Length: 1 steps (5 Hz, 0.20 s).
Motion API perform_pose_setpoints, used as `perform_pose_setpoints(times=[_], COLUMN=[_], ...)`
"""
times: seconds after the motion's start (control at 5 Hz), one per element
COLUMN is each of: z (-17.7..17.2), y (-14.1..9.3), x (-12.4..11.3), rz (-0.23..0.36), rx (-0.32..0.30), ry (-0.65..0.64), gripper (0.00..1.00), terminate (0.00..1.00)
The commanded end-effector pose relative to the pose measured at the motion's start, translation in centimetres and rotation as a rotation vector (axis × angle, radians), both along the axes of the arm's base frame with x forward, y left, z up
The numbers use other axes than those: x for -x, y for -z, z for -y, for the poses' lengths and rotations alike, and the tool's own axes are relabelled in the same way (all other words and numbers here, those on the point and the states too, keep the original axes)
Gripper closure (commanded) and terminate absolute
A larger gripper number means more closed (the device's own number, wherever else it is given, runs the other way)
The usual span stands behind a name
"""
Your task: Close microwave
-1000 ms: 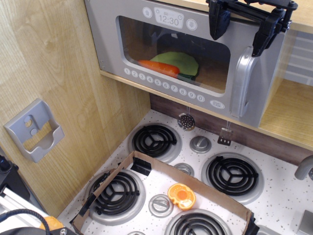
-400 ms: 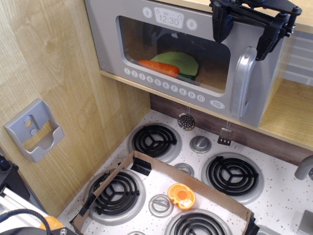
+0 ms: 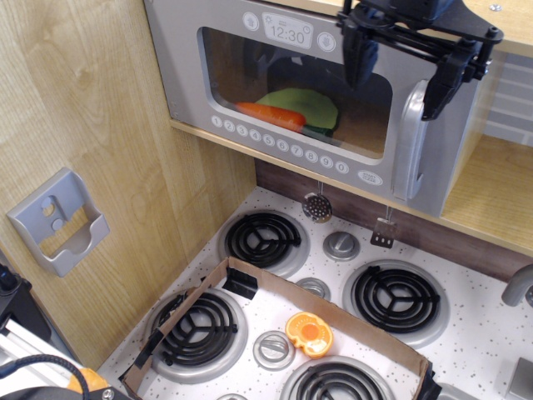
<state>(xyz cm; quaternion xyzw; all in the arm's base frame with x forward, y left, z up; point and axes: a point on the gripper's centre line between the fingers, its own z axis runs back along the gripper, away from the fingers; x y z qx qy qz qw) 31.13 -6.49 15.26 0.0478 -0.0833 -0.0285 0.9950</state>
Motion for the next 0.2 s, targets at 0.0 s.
perform_pose_setpoints(times=[0.0], z=[-1.06], y=[-1.35], x=[4.45], rz=[0.065], rx=[0.012], ry=[-0.095], gripper=[0.00], terminate=[1.00])
